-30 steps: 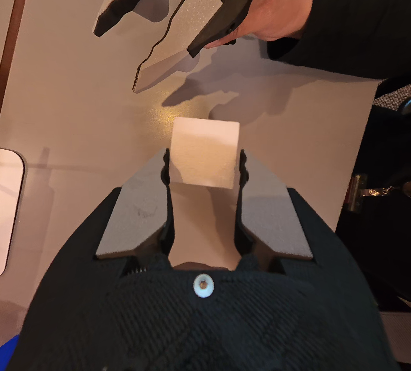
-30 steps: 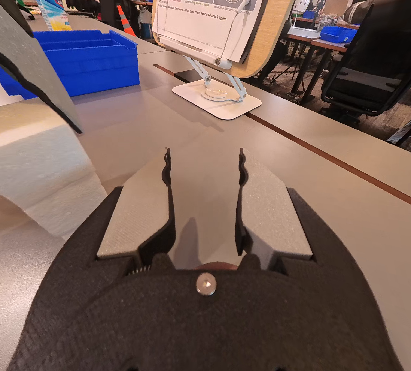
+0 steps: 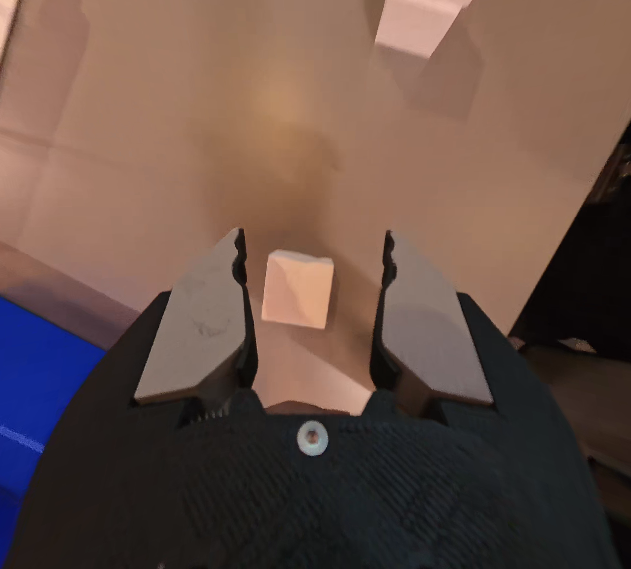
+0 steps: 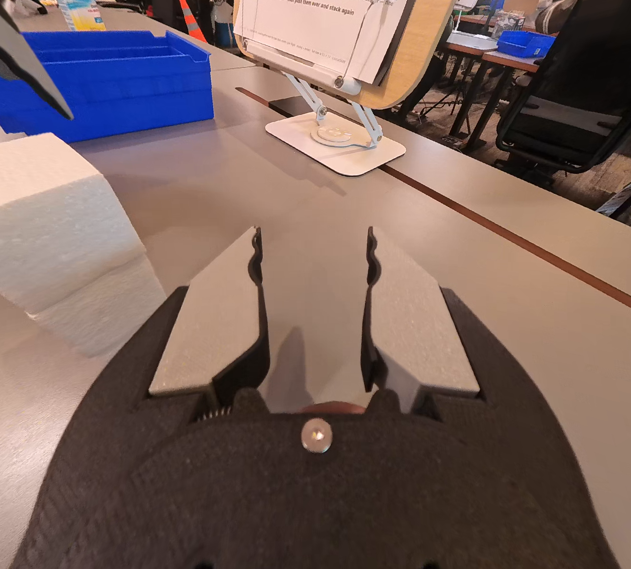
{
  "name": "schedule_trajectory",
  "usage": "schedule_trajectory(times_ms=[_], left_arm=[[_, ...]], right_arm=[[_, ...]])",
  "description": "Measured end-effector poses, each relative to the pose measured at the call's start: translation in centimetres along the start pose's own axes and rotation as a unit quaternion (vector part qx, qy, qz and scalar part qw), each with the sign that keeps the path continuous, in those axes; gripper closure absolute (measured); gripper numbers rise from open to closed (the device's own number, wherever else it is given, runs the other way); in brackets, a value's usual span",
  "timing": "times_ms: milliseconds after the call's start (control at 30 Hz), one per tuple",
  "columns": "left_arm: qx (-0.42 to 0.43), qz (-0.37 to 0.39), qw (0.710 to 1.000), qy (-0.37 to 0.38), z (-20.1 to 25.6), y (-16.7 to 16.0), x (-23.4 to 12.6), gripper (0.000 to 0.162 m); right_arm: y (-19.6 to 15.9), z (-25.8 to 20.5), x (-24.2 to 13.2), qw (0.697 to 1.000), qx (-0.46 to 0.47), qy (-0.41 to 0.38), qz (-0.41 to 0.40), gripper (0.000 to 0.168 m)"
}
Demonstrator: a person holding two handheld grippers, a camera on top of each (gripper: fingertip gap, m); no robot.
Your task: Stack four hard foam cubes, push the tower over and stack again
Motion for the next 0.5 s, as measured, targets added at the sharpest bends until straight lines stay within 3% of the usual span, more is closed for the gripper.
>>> schedule_trajectory(times_ms=[333,500], left_arm=[[0.023,-0.122,0.992,0.033,-1.0,-6.2,3.3,0.082],[0.029,-0.153,0.988,0.005,0.0,-7.4,4.9,0.102]], right_arm=[[-0.2,-0.4,0.4,1.000,-0.008,0.005,-0.010,0.109],[0.0,-0.3,0.2,1.000,-0.005,0.004,-0.006,0.109]])
Point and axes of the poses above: each gripper's, where its closed fingertips meet, x out along the fingers, y out of its top, z = x × y across the jaws, the point moved 1 cm from there along -x, back along the fingers, and after that the axes turned 8 degrees about y, right-handed, at the moved point
